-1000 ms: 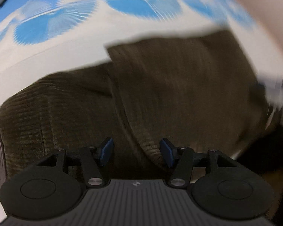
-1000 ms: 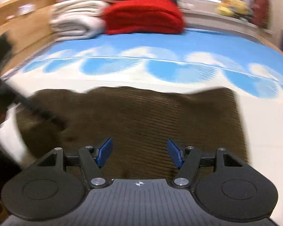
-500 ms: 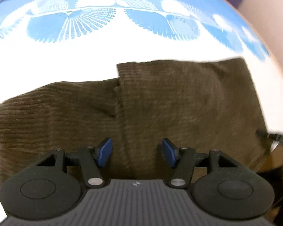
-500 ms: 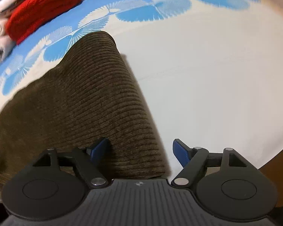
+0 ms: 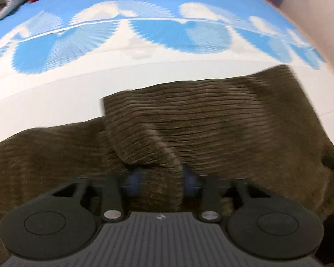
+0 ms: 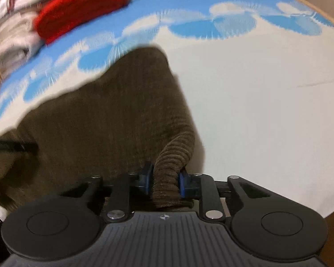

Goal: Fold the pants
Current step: 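Pinch and tuck the leg edge with the right gripper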

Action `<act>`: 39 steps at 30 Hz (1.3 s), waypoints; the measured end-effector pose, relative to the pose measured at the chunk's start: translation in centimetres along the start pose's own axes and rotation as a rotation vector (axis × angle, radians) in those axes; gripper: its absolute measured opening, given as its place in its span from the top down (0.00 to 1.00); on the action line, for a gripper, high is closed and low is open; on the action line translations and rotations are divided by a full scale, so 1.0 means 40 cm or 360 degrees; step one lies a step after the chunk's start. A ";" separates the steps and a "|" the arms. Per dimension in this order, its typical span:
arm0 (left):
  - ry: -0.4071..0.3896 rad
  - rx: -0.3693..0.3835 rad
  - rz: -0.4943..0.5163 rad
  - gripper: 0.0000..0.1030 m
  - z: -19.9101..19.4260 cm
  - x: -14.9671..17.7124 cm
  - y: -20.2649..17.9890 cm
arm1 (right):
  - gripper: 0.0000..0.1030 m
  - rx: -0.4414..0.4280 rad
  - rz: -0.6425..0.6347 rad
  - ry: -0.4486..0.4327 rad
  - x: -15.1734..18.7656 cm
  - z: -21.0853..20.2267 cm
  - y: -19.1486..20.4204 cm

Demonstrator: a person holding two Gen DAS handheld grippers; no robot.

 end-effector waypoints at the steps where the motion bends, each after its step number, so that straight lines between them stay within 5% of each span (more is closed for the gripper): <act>1: -0.0025 0.0002 0.0017 0.68 -0.003 -0.002 -0.010 | 0.81 0.0003 -0.0005 -0.0050 -0.010 -0.011 0.000; 6: -0.0075 0.0017 0.0094 0.68 0.009 -0.011 -0.063 | 0.81 0.0074 -0.0020 -0.0210 -0.030 -0.083 -0.026; 14: -0.0059 0.0017 0.0108 0.53 0.016 -0.007 -0.057 | 0.77 0.0139 0.0148 -0.0021 0.007 -0.034 -0.089; 16: -0.0067 -0.0003 0.0101 0.46 0.000 -0.004 -0.048 | 0.57 0.0152 0.0216 0.0048 0.019 -0.018 -0.103; 23: -0.0130 -0.0044 0.0081 0.38 -0.057 -0.004 -0.007 | 0.31 0.0176 0.0298 0.0103 0.037 0.012 -0.107; 27: -0.0167 -0.0091 0.0060 0.38 -0.083 -0.005 0.023 | 0.36 0.0147 0.0321 0.0106 0.039 0.020 -0.096; 29: -0.0178 -0.0119 0.0012 0.37 -0.093 -0.008 0.046 | 0.46 0.0164 0.0262 0.0101 0.037 0.022 -0.082; 31: -0.0197 -0.0128 -0.0048 0.34 -0.105 -0.017 0.067 | 0.68 0.0178 0.0188 0.0067 0.031 0.014 -0.067; 33: -0.0240 -0.0105 -0.0094 0.33 -0.125 -0.028 0.076 | 0.74 0.0166 0.0172 0.0023 0.022 -0.004 -0.055; 36: -0.0310 0.0069 -0.0120 0.29 -0.166 -0.043 0.055 | 0.76 0.0196 0.0045 -0.0075 0.001 -0.043 -0.003; 39: -0.0363 0.0406 -0.0133 0.22 -0.213 -0.050 0.009 | 0.77 0.0178 -0.0385 -0.0278 -0.021 -0.109 0.148</act>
Point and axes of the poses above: each gripper's, at about its wrist camera, not at the fingertips, and z roughly the way its jaws point, y to its left, x to its underside, the point moved 6 cm from there along z, roughly the way its jaws point, and after that the axes turned 6 degrees about -x, right-handed, at the moved point
